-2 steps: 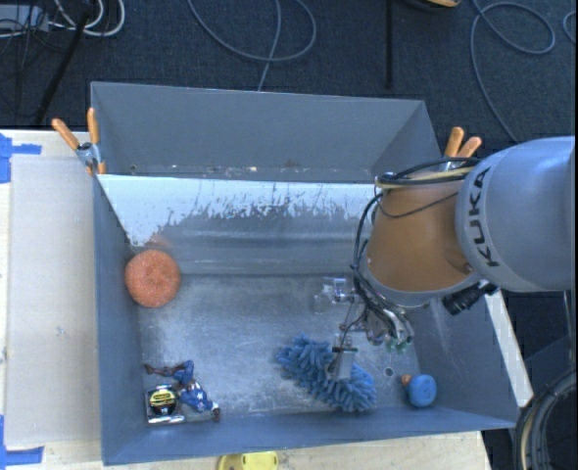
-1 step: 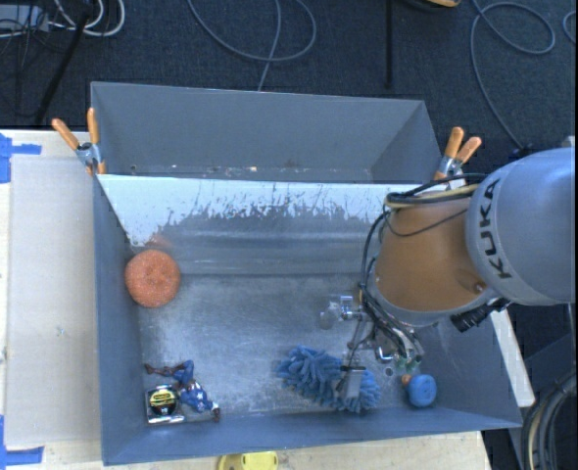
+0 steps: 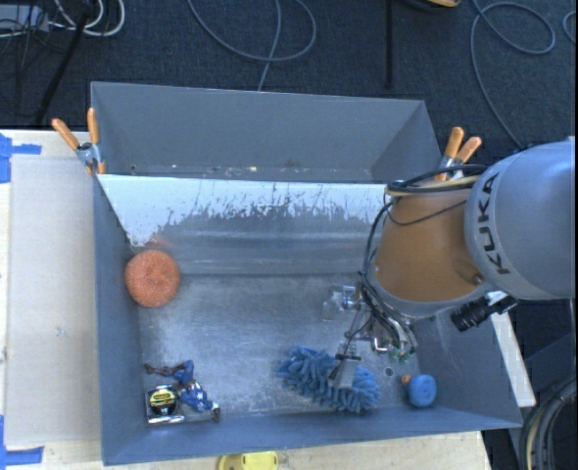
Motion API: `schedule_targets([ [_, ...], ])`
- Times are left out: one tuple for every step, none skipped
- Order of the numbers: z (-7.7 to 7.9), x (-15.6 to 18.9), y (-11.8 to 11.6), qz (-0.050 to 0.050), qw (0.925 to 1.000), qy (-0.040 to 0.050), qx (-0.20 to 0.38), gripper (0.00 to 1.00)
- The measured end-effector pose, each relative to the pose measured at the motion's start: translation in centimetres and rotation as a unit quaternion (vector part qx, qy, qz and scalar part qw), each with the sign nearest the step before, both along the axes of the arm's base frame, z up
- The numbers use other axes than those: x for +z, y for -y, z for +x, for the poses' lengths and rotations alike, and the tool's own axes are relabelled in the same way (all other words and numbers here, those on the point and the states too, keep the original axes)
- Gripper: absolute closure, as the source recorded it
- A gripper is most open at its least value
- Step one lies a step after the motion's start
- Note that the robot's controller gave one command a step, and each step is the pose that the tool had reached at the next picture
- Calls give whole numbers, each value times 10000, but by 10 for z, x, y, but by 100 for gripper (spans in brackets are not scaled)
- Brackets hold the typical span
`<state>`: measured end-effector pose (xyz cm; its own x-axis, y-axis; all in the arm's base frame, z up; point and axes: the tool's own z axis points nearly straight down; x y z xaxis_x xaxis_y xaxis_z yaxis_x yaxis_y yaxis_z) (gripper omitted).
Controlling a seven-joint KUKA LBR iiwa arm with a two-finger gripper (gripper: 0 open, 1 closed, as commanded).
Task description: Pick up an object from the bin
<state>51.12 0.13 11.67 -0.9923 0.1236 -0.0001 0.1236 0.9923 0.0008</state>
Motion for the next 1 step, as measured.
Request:
schedule_targets([
  [-26,-49,0,1,9987,-33,-511,0],
])
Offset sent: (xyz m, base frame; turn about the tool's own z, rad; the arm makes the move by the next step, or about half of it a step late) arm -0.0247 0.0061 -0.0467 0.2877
